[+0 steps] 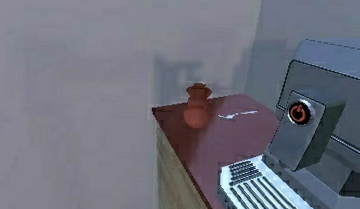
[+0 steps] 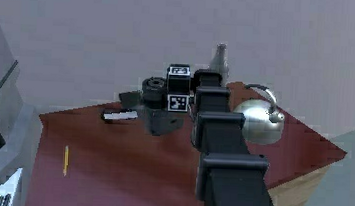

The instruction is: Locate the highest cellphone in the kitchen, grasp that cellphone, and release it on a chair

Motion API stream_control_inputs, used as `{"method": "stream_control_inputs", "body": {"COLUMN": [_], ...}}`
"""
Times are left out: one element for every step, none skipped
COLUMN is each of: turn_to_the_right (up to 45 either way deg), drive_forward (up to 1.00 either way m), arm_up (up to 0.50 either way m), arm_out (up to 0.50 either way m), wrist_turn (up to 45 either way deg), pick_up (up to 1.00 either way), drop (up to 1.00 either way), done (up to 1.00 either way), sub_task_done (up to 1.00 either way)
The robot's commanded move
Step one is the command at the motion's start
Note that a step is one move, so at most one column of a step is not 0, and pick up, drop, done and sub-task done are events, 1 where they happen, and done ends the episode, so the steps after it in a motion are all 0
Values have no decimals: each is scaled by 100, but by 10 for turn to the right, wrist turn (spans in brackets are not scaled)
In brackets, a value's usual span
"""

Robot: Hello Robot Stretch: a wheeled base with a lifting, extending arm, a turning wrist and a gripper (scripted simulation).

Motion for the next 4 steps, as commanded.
{"method": "stream_control_inputs", "body": {"turn_to_the_right": [0,0,0,0], "drive_forward": [0,0,0,0], "arm_up": [0,0,0,0], "arm_out": [0,0,0,-18], "wrist_turn": [-450,-450,-60,0], "pick_up": [0,0,0,0], "drop": [0,0,0,0], "done": [0,0,0,0], "sub_task_done": [0,0,0,0]}}
